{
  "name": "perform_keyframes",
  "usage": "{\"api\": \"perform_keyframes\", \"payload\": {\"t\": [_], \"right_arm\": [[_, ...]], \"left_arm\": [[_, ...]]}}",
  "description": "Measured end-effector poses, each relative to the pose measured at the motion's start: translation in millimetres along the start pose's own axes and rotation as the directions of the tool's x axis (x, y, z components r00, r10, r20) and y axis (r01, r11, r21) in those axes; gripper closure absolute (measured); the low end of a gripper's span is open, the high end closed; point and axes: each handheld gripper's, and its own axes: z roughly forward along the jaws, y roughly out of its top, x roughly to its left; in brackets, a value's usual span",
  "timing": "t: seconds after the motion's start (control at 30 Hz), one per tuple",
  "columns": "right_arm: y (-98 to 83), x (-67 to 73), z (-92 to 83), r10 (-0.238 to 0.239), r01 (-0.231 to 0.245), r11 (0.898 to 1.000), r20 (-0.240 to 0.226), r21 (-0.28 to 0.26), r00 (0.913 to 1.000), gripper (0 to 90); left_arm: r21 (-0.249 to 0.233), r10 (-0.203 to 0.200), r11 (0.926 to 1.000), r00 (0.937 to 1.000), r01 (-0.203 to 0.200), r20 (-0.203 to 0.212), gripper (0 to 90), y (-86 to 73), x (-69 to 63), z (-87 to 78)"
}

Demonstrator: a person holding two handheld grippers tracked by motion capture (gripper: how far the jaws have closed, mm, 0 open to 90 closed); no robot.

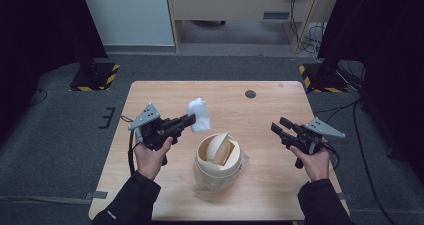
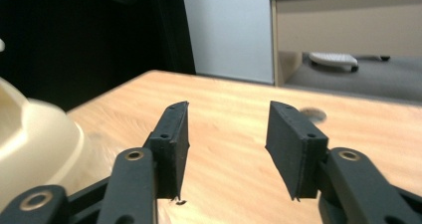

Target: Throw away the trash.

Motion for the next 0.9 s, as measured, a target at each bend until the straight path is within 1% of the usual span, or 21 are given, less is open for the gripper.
{"api": "perform_keyframes", "payload": {"t": [0.07, 0.1, 0.13, 0.17, 0.2, 0.23, 0.27, 0.3, 0.4, 0.43, 0.47, 0.5, 0.6, 0.7, 0.9], "right_arm": [[-8.7, -3.5, -2.9, 0.007, -0.007, 1.0, 0.013, 0.021, 0.9999, 49.6], [-12.1, -5.7, -3.9, 0.003, -0.003, 1.0, 0.015, 0.029, 0.9999, 49.4], [-18.3, -9.5, -5.2, 0.011, -0.012, 0.999, 0.03, 0.042, 0.9995, 49.3], [-20.1, -11.0, -5.3, 0.013, -0.015, 0.999, 0.034, 0.048, 0.9993, 49.3], [-20.1, -11.0, -5.3, 0.013, -0.015, 0.999, 0.034, 0.048, 0.9993, 49.3], [-24.4, -14.3, -4.8, 0.016, -0.018, 0.998, 0.041, 0.06, 0.999, 49.1], [-25.4, -14.6, -4.5, 0.018, -0.02, 0.998, 0.043, 0.064, 0.9989, 49.1], [-26.6, -14.9, -3.9, 0.019, -0.022, 0.998, 0.044, 0.066, 0.9989, 49.0], [-28.5, -14.6, -2.7, 0.02, -0.023, 0.997, 0.042, 0.076, 0.9989, 49.0], [-30.0, -14.3, -1.5, 0.009, -0.012, 0.996, 0.04, 0.091, 0.9992, 49.0], [-30.0, -14.3, -1.5, 0.009, -0.012, 0.996, 0.04, 0.091, 0.9992, 49.0], [-31.2, -14.0, -0.9, 0.005, -0.009, 0.995, 0.039, 0.102, 0.9992, 49.0], [-32.3, -14.1, 0.0, 0.002, -0.006, 0.994, 0.037, 0.107, 0.9993, 49.1], [-34.6, -14.2, 1.2, 0.0, -0.004, 0.992, 0.035, 0.123, 0.9994, 49.2], [-36.1, -14.1, 2.0, -0.002, -0.002, 0.992, 0.03, 0.13, 0.9995, 49.3]], "left_arm": [[0.009, -0.016, 0.9998, 0.9999, 0.016, -0.004, 86.0, -8.0, 1.1, -0.9], [0.013, -0.024, 0.9996, 0.9997, 0.024, -0.005, 86.0, -11.6, 1.6, -1.1], [0.026, -0.036, 0.999, 0.9993, 0.036, -0.004, 86.0, -17.2, 2.6, -0.8], [0.037, -0.037, 0.9986, 0.9993, 0.038, -0.006, 86.0, -19.5, 3.0, -0.2], [0.037, -0.037, 0.9986, 0.9993, 0.038, -0.006, 86.0, -19.5, 3.0, -0.2], [0.046, -0.049, 0.9977, 0.9988, 0.049, -0.002, 86.0, -24.1, 3.1, 1.2], [0.046, -0.049, 0.9977, 0.9988, 0.049, -0.002, 86.0, -24.1, 3.1, 1.2], [0.063, -0.049, 0.9968, 0.9988, 0.049, -0.003, 86.0, -28.9, 2.6, 3.1], [0.073, -0.05, 0.9961, 0.9988, 0.05, 0.0, 86.0, -33.1, 1.9, 5.1], [0.082, -0.05, 0.9954, 0.9987, 0.05, 0.002, 86.0, -36.2, 1.0, 7.0], [0.082, -0.05, 0.9954, 0.9987, 0.05, 0.002, 86.0, -36.2, 1.0, 7.0], [0.09, -0.052, 0.9947, 0.9986, 0.051, 0.005, 86.0, -38.8, 0.2, 9.0], [0.095, -0.062, 0.9936, 0.998, 0.061, 0.011, 86.0, -41.2, -0.1, 10.6], [0.114, -0.081, 0.9903, 0.9965, 0.078, 0.019, 86.0, -48.8, -1.7, 14.4], [0.154, -0.08, 0.9854, 0.9962, 0.073, 0.036, 85.9, -57.9, -5.8, 21.3]]}}
